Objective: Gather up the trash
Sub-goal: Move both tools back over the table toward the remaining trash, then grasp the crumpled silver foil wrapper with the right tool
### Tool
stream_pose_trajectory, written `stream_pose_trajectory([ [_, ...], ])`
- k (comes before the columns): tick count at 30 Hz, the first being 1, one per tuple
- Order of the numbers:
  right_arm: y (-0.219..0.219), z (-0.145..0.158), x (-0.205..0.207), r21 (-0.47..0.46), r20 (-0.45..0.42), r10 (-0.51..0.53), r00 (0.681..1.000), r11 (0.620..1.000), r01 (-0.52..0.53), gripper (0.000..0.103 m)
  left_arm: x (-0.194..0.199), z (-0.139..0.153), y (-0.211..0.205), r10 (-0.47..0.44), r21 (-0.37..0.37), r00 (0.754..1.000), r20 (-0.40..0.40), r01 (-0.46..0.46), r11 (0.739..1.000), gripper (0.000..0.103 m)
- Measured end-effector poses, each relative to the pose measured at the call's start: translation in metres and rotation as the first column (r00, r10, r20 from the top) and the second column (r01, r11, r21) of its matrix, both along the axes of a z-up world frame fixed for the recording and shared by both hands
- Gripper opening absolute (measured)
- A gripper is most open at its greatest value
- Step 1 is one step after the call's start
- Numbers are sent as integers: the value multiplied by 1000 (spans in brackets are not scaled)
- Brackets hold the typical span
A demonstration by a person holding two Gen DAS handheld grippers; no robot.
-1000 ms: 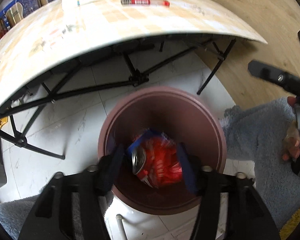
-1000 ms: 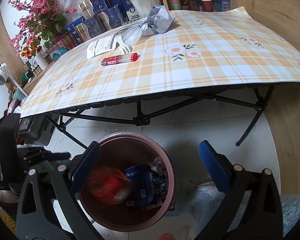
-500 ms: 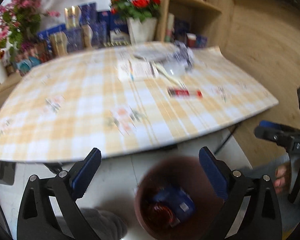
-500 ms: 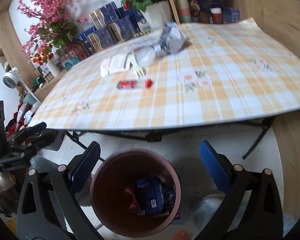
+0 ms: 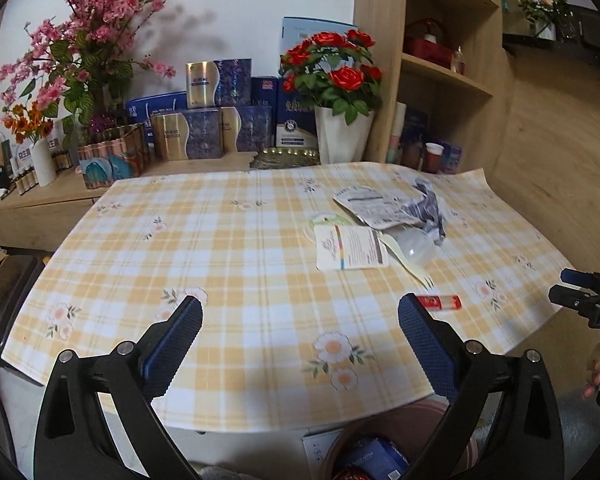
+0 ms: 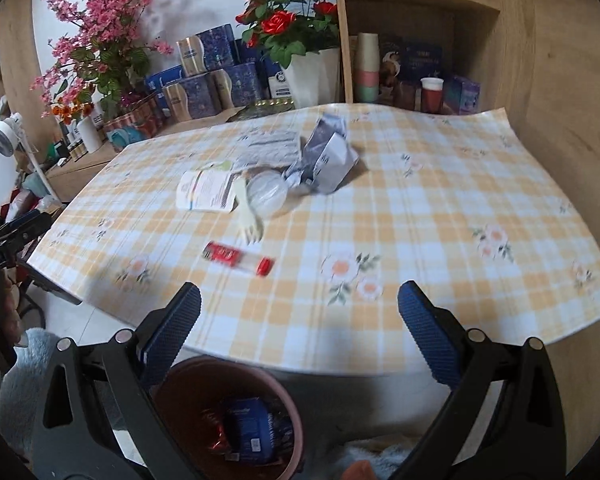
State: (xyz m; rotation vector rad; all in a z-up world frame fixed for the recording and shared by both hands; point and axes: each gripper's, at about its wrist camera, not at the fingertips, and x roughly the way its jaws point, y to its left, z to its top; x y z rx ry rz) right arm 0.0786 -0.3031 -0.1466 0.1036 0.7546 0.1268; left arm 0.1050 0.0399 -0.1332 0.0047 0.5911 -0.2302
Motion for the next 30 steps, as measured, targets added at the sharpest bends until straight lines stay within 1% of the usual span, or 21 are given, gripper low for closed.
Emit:
stream_pose_trajectory([
  [8,-13,6,51,-30,-3,-15,1000,999,15,97,29,3,4,12,-2,1000,17,-12,1000,96],
  [12,-22,3,89,-30,-3,-42,999,999,42,97,45,1,5,12,-18,1000,6,-12,1000,96],
  [15,-29,-2,123,-1,-15,-63,998,998,63,97,57,-3,4,13,-23,1000,-1,-13,1000,96],
  [20,-31,-15,183,66,-65,-80,995,994,85,97,79,-15,0,5,-44,999,-39,-7,999,96],
  [26,-16,-29,243,76,-108,-105,989,991,113,97,102,-29,-7,2,-61,997,-84,-7,998,96],
  [30,-14,-40,272,86,-153,-146,977,983,161,97,119,-38,-15,-16,-76,992,-123,7,997,96],
])
